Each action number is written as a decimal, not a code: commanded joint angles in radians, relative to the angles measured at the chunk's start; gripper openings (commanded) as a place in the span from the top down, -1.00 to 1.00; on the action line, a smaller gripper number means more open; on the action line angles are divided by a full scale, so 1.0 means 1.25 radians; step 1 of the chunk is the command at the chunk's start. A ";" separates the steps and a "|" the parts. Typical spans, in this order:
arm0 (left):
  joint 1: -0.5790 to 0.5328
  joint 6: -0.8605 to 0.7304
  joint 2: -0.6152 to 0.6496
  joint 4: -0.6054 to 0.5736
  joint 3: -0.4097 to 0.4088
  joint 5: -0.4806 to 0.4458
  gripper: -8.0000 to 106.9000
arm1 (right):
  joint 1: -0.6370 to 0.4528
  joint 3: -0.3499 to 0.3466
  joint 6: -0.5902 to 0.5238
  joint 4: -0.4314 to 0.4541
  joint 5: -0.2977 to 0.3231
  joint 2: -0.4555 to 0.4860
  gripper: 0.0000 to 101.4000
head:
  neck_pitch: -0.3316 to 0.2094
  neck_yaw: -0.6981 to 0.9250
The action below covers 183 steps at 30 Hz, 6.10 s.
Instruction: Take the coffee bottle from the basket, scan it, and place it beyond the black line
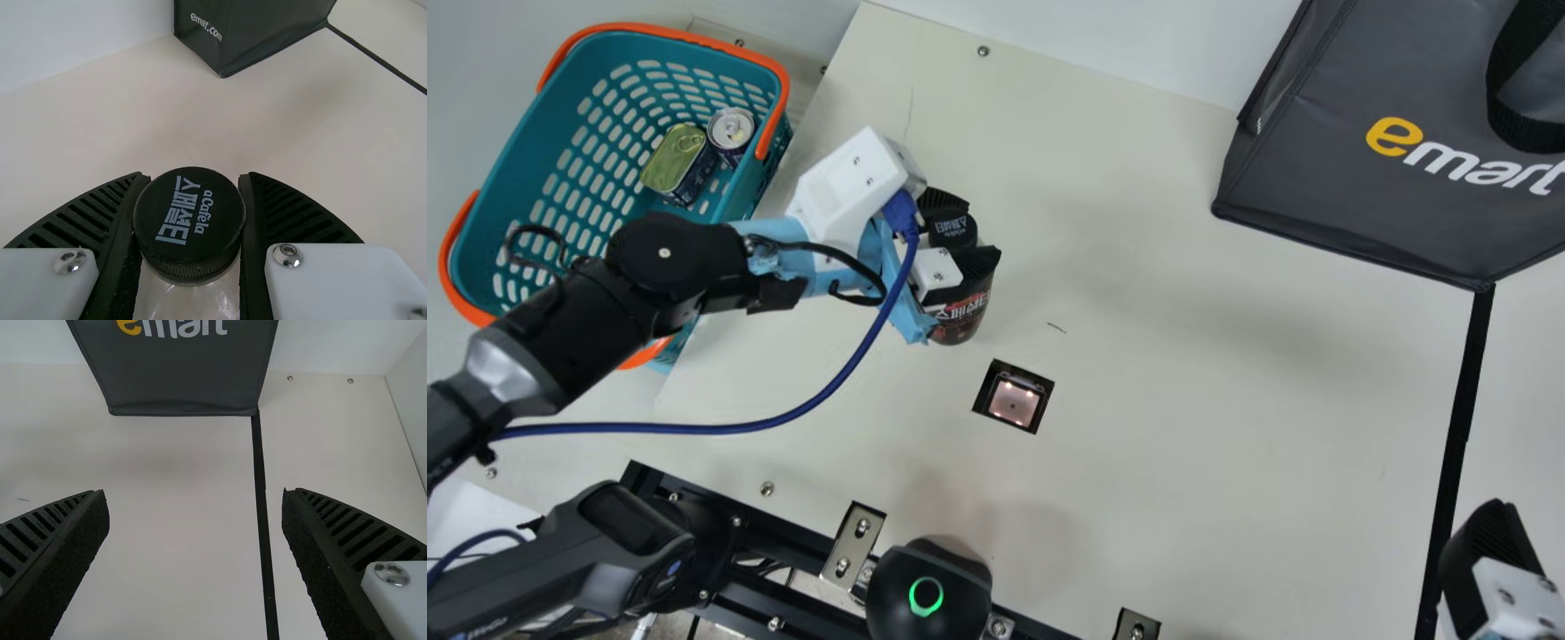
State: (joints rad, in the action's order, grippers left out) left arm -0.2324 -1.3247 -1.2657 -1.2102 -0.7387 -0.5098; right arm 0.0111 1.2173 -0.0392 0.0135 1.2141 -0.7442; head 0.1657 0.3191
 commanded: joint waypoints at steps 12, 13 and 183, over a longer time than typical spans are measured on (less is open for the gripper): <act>0.011 -0.106 -0.039 -0.108 0.006 -0.003 0.68 | 0.000 0.000 0.000 0.000 0.000 0.000 -0.79 | -0.022 0.002; 0.012 -0.115 -0.041 -0.118 0.007 -0.003 0.68 | 0.000 0.000 0.000 0.000 0.000 0.000 -0.79 | -0.022 0.002; 0.086 0.839 0.396 0.766 0.022 -0.070 -0.71 | 0.000 0.000 0.000 0.000 0.000 0.000 -0.79 | -0.022 0.002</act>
State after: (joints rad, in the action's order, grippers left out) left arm -0.1264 -0.2853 -0.7742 -0.2611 -0.7101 -0.5939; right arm 0.0111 1.2173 -0.0392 0.0135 1.2138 -0.7442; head 0.1657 0.3191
